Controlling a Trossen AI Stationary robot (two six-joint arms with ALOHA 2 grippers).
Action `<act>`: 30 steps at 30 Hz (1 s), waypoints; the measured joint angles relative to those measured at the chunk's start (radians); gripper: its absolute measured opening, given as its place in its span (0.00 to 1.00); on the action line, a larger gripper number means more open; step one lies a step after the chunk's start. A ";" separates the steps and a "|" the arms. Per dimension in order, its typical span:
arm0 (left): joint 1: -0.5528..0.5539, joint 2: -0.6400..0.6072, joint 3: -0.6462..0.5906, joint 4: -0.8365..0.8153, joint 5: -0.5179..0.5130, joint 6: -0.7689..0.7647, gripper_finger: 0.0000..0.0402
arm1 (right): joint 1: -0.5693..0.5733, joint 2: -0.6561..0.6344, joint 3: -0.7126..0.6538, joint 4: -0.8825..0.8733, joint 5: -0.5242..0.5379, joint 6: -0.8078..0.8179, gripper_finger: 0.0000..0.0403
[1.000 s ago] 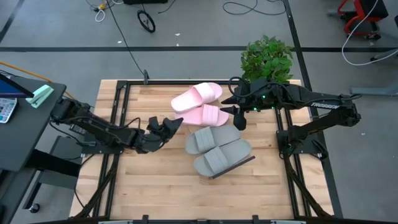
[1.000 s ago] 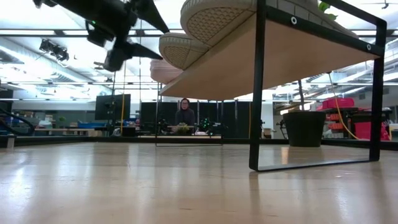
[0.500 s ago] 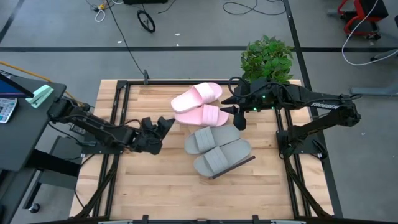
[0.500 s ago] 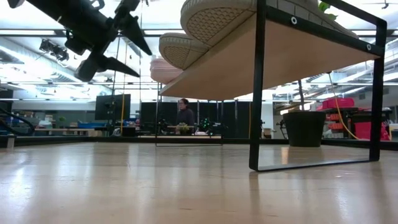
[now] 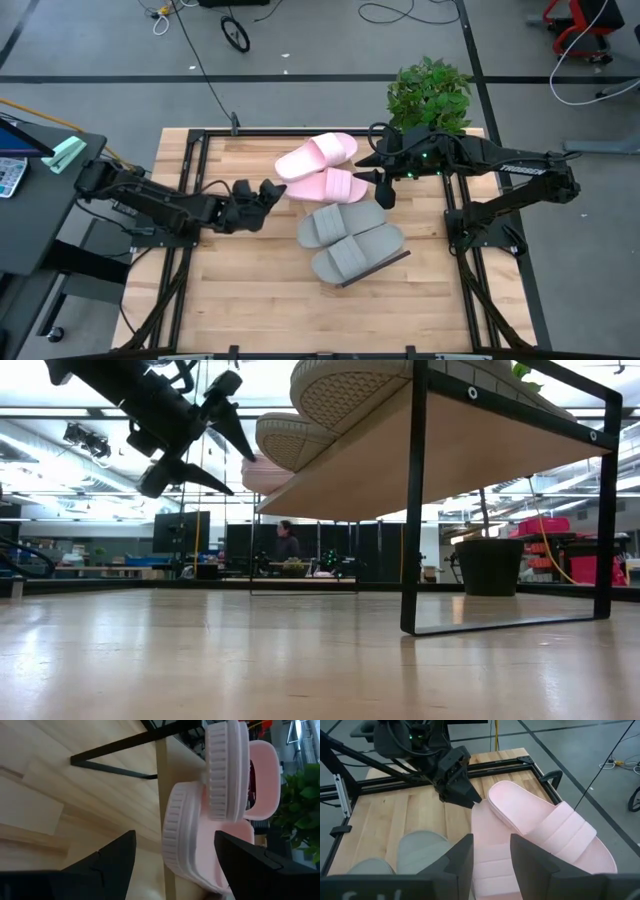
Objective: Pick and place slides into the shelf
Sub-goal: Adjust the pink slippers
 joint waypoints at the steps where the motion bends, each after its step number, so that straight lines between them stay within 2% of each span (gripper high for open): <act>1: 0.006 0.000 0.000 0.008 0.009 0.009 0.68 | 0.000 0.000 0.000 0.000 0.000 0.000 0.33; 11: 0.073 0.000 0.000 0.080 0.113 0.116 0.68 | 0.000 0.000 0.000 0.001 0.003 0.001 0.33; 17: 0.099 0.001 0.000 0.097 0.163 0.149 0.60 | 0.000 0.000 0.000 0.001 0.028 0.001 0.33; 23: 0.098 0.011 0.000 0.096 0.175 0.145 0.45 | 0.000 0.000 0.000 0.001 0.029 0.002 0.33; 26: 0.095 0.028 0.000 0.112 0.177 0.136 0.33 | 0.000 0.000 0.000 0.001 0.030 0.002 0.33; 30: 0.079 0.065 0.000 0.213 0.180 0.138 0.16 | 0.000 0.000 0.000 0.001 0.030 0.003 0.33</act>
